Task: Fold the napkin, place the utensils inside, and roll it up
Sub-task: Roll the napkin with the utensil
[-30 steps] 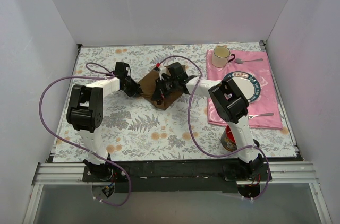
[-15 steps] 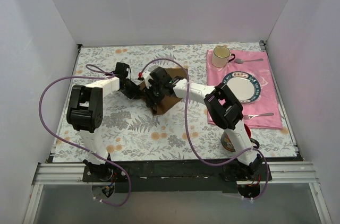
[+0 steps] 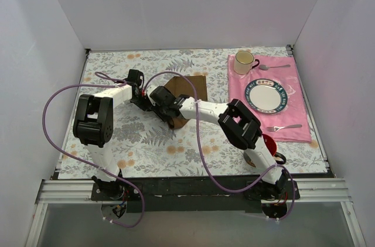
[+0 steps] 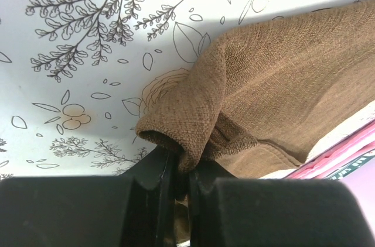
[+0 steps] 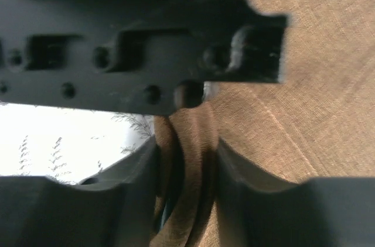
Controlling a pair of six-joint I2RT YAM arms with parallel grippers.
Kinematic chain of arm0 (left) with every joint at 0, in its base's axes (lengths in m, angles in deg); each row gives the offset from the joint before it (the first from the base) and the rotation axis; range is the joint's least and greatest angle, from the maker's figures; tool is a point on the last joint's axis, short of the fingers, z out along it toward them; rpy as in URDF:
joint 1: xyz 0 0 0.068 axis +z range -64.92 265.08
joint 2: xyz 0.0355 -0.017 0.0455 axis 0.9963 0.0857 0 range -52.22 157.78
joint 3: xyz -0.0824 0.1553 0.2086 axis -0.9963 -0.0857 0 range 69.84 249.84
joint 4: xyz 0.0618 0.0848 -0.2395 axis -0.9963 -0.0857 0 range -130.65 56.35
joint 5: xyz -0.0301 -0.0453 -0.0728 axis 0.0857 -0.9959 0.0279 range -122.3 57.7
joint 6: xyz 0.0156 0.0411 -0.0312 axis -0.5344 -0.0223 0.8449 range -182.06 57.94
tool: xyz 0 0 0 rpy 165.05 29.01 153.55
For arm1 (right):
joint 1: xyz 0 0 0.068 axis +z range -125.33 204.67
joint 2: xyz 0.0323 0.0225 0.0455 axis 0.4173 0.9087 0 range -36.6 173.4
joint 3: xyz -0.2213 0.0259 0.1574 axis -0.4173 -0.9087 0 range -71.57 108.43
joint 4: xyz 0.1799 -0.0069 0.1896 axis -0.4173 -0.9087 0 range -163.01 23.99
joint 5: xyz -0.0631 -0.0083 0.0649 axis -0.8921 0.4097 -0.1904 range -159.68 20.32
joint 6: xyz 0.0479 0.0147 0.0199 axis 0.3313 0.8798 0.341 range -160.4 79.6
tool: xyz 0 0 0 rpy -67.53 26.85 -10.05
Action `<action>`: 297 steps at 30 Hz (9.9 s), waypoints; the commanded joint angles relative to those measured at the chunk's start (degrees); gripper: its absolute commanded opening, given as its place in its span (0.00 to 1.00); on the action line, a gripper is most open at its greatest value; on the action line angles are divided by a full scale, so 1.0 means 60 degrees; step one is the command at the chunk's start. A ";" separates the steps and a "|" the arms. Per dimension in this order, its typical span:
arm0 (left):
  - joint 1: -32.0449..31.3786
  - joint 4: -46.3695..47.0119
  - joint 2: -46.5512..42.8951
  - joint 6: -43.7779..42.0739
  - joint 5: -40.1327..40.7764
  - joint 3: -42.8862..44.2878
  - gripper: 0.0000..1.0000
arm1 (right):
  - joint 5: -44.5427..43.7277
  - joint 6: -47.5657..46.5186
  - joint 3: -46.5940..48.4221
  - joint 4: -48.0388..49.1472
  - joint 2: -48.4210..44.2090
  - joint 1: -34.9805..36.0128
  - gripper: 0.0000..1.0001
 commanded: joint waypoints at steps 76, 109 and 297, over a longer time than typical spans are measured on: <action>-0.0117 0.5216 0.1543 -0.1592 -0.2169 -0.1818 0.02 | 0.6819 0.0170 0.3473 -0.4579 0.1447 -0.3848 0.65; -0.0117 0.3999 0.1748 -0.1797 -0.1978 -0.1070 0.00 | 0.0826 -0.0622 -0.1844 -0.1211 -0.2202 -0.1415 0.76; 0.0278 -0.1331 -0.0552 -0.1167 0.0483 -0.1071 0.00 | 0.7600 0.3001 -0.0734 -0.0313 0.0083 -0.1608 0.33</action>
